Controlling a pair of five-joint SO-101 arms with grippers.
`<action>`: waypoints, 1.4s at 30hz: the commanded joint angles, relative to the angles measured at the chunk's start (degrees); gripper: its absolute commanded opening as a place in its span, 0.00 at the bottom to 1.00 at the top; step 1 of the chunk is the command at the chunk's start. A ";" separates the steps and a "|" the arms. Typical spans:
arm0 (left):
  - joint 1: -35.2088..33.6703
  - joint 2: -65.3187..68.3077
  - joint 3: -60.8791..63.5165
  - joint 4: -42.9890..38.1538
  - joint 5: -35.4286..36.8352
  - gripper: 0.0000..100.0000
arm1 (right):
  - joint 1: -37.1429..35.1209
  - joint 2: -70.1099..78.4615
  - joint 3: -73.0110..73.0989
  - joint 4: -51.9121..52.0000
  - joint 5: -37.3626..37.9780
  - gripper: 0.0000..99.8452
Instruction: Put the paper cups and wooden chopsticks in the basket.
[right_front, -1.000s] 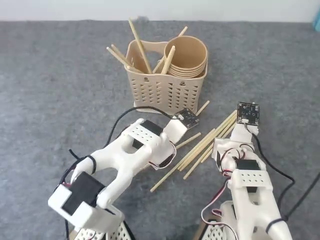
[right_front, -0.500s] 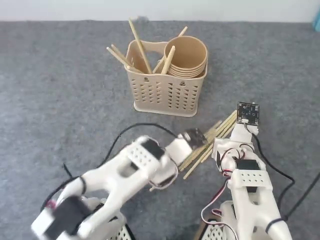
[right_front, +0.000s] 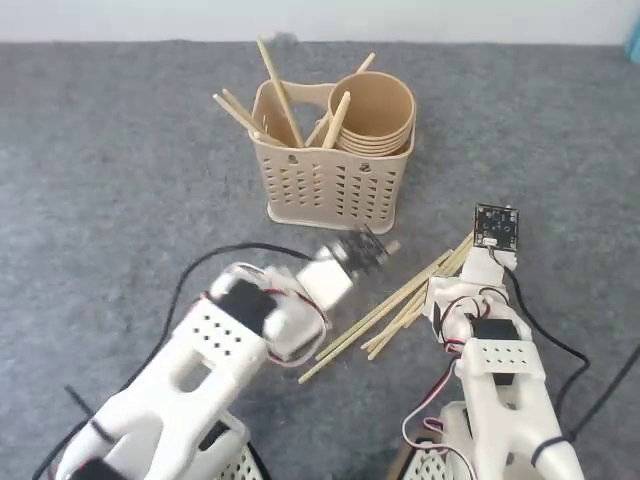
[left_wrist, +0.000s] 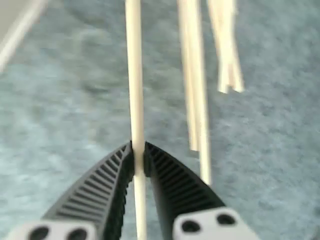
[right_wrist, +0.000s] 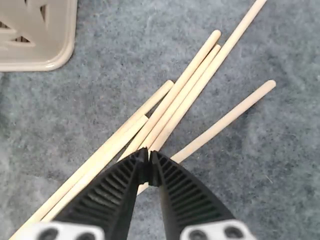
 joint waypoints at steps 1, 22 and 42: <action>-3.78 -6.59 -4.79 0.79 -0.62 0.01 | 0.66 -1.80 -0.53 -0.92 0.79 0.01; -4.31 -52.04 1.54 -30.86 -0.70 0.01 | 0.66 -1.80 -0.53 -1.01 0.79 0.01; -10.46 -2.99 -18.59 -75.34 -0.70 0.01 | 0.66 -1.71 -0.53 -1.10 0.79 0.01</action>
